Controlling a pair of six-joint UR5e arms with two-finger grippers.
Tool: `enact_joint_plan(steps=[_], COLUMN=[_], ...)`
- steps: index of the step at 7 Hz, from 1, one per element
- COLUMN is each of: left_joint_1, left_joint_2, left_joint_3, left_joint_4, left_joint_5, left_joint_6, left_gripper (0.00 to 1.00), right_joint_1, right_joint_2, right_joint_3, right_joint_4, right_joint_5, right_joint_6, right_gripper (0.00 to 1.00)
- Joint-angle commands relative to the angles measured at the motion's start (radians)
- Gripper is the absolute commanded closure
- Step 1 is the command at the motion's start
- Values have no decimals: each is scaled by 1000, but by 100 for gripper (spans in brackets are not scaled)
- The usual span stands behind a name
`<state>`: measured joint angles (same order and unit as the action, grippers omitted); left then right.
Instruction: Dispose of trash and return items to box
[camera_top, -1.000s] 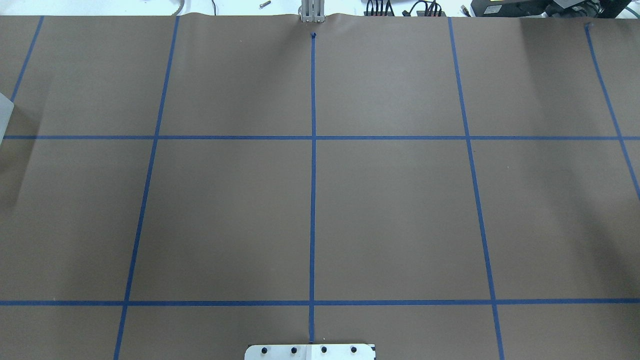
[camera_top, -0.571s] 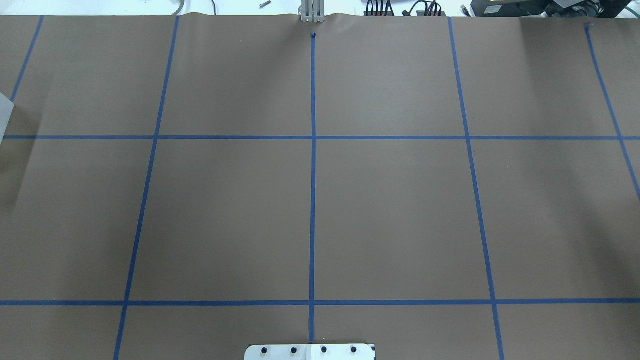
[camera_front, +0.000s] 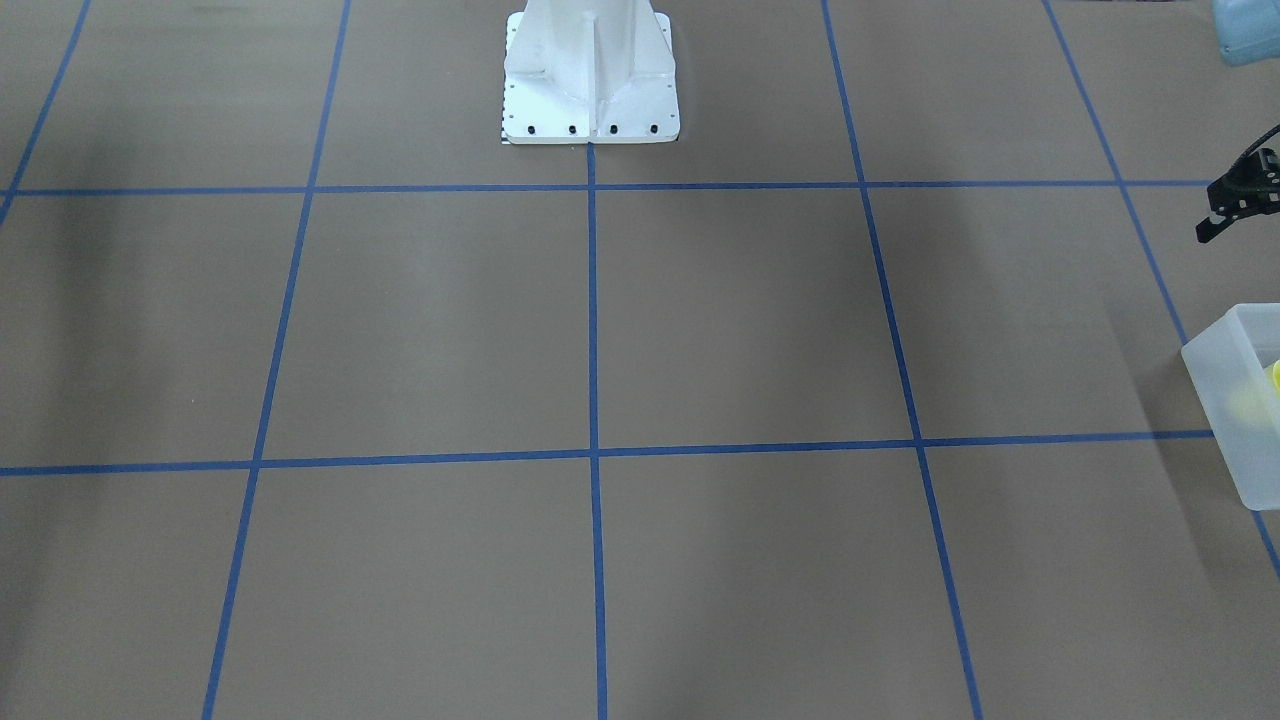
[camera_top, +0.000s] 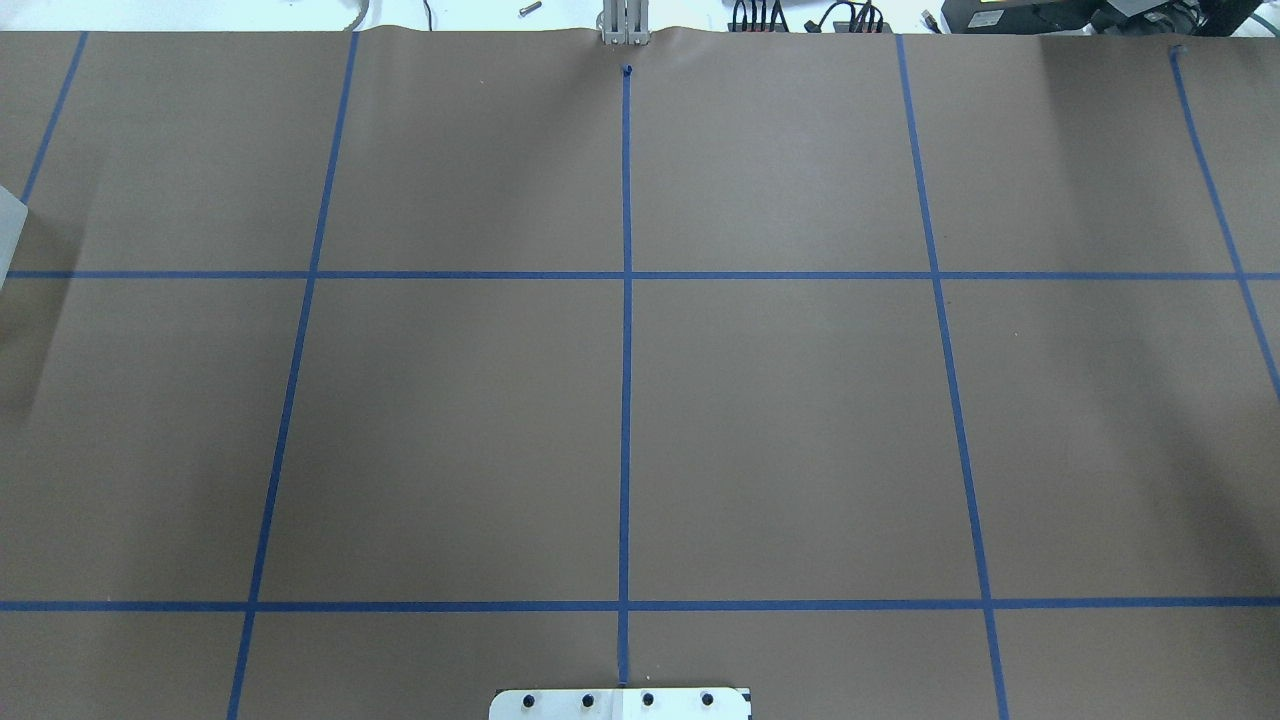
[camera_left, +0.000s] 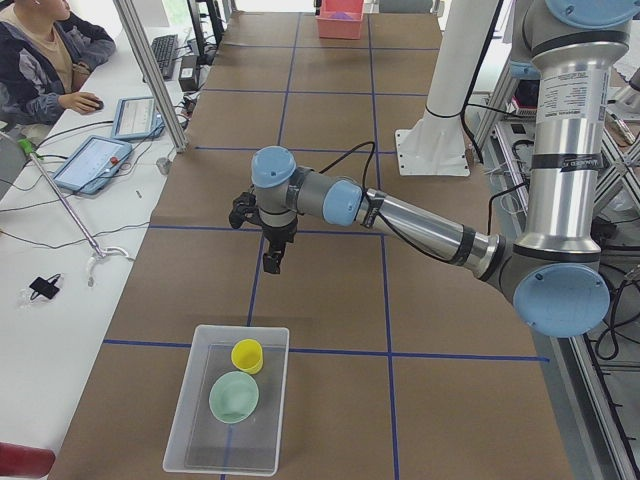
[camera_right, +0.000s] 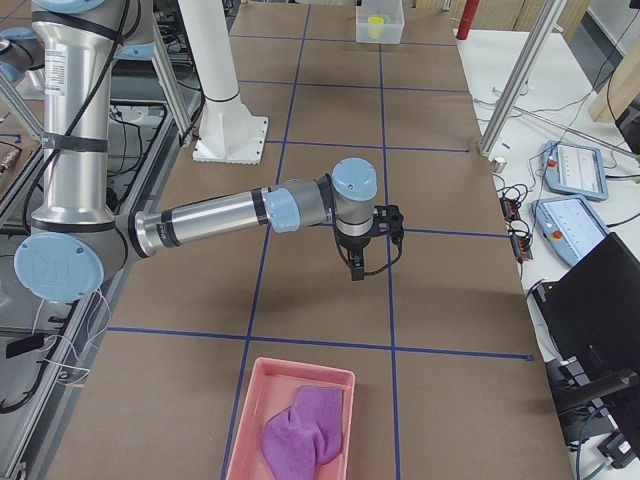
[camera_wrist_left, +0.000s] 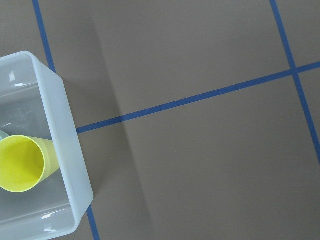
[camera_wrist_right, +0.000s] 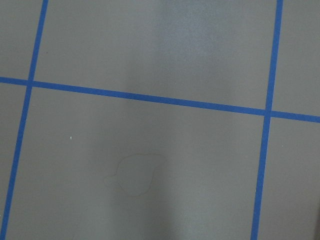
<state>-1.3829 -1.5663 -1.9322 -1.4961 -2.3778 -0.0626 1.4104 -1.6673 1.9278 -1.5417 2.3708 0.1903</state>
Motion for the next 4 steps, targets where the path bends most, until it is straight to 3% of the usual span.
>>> enact_joint_plan(steps=[1,4], left_joint_1=[-4,-2], left_joint_2=[8,22], left_joint_3=[-39,-30], left_joint_4=[4,5], left_joint_5=[-18,-17], left_joint_6=[-2,1], left_gripper=[2,2], right_joint_1=[1,2], right_joint_2=[-5,-20], right_joint_3=[32,34], right_joint_4=[0,0], right_joint_5=[1,-5], right_joint_6=[-2,-2], right_gripper=[0,0])
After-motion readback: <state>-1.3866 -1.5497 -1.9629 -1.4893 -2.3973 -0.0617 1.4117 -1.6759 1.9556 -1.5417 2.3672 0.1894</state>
